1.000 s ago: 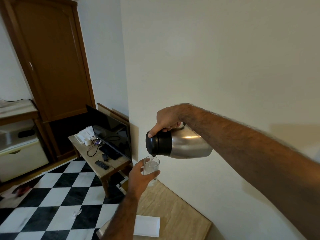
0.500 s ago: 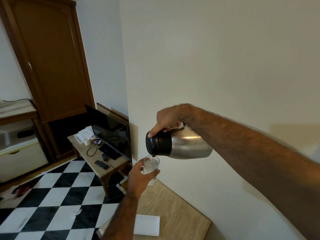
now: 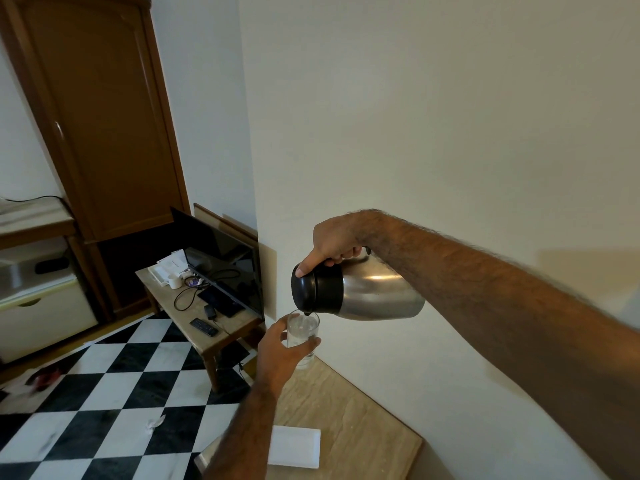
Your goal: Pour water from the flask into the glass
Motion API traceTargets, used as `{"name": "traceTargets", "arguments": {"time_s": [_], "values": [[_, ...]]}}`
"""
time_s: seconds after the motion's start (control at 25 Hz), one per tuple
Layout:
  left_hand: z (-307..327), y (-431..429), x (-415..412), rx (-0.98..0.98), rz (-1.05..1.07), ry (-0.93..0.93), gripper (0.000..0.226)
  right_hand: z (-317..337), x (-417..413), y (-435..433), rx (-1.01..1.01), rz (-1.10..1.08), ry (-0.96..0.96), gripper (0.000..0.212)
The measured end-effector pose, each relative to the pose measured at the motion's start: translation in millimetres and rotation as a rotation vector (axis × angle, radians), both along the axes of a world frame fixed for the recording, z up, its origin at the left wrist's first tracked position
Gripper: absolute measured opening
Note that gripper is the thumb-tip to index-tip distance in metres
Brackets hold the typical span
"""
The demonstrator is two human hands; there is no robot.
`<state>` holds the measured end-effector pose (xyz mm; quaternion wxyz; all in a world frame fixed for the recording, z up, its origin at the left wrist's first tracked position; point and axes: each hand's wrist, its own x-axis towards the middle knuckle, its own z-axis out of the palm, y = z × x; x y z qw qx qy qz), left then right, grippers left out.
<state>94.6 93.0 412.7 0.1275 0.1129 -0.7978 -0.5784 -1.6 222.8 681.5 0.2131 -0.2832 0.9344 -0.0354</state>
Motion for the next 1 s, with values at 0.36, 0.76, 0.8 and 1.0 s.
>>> {"name": "traceTargets", "arguments": {"time_s": [0.36, 0.76, 0.8, 1.0], "values": [[2, 1, 3, 0.009, 0.003, 0.006, 0.069, -2, 1, -1, 0.014, 0.004, 0.008, 0.057], [5, -2, 0, 0.051, 0.001, -0.009, 0.066, -27, -4, 37, -0.271, -0.146, -0.106, 0.068], [5, -2, -2, 0.018, -0.01, -0.021, 0.066, -33, -4, 43, -0.317, -0.174, -0.121, 0.071], [-1, -5, 1, 0.026, -0.001, -0.014, 0.058, -86, 6, 85, -0.689, -0.408, -0.178, 0.079]]}}
